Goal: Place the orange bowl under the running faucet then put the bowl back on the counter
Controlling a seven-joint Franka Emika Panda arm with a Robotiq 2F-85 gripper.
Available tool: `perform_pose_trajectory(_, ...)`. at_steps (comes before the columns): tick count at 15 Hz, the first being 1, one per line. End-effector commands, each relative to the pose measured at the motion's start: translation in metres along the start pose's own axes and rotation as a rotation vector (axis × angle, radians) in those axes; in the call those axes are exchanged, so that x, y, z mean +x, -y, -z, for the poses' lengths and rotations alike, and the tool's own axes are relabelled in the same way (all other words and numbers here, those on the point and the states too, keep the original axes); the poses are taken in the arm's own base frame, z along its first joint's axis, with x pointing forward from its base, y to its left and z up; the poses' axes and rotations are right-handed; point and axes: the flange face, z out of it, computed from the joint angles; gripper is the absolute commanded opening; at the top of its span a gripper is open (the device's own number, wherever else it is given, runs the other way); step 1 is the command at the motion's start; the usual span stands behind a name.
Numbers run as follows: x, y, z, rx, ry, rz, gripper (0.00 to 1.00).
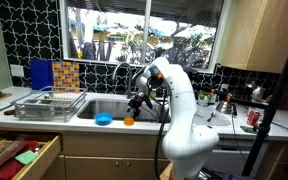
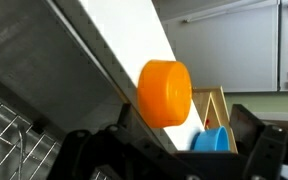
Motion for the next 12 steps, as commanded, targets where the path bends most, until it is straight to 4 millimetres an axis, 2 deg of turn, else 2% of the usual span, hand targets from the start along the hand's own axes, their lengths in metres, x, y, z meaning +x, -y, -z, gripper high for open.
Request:
perform_pose_trajectory(1, 0.011, -0.013, 0.000, 0.066, 0.033, -0.038, 1.00)
perform_pose_trajectory(12, 0.030, -0.027, -0.014, 0.186, 0.118, -0.087, 1.00)
